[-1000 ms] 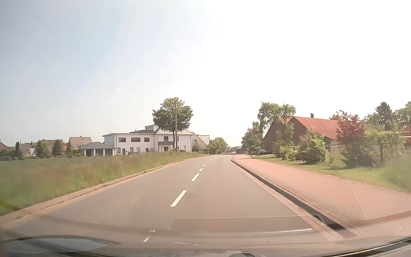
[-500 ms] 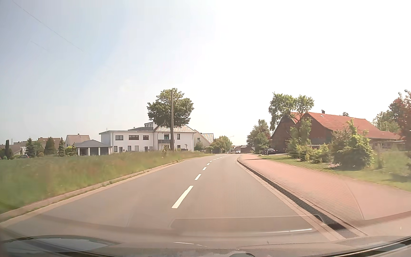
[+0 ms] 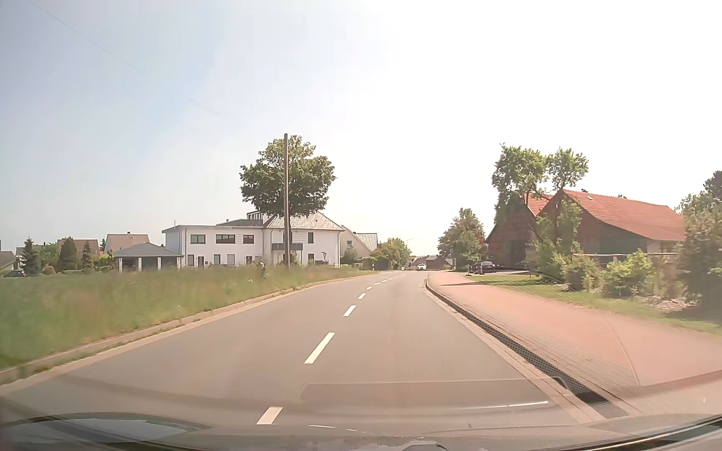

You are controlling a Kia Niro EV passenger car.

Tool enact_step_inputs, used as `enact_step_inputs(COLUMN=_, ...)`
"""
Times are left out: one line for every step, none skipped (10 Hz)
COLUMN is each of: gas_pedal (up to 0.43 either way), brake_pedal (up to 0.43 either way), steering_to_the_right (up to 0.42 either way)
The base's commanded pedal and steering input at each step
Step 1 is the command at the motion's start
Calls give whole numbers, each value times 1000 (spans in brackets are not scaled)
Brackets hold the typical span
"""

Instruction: Follow the waypoints while adhering to traffic rules and regulations

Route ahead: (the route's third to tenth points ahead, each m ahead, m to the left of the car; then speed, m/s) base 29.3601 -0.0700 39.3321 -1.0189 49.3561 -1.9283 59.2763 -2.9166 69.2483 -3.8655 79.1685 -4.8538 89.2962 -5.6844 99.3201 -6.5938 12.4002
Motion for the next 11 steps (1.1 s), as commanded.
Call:
enact_step_inputs(gas_pedal=118, brake_pedal=0, steering_to_the_right=-2)
enact_step_inputs(gas_pedal=118, brake_pedal=0, steering_to_the_right=-2)
enact_step_inputs(gas_pedal=118, brake_pedal=0, steering_to_the_right=-1)
enact_step_inputs(gas_pedal=118, brake_pedal=0, steering_to_the_right=0)
enact_step_inputs(gas_pedal=118, brake_pedal=0, steering_to_the_right=1)
enact_step_inputs(gas_pedal=118, brake_pedal=0, steering_to_the_right=5)
enact_step_inputs(gas_pedal=118, brake_pedal=0, steering_to_the_right=11)
enact_step_inputs(gas_pedal=118, brake_pedal=0, steering_to_the_right=12)
enact_step_inputs(gas_pedal=118, brake_pedal=0, steering_to_the_right=12)
enact_step_inputs(gas_pedal=118, brake_pedal=0, steering_to_the_right=12)
enact_step_inputs(gas_pedal=118, brake_pedal=0, steering_to_the_right=11)
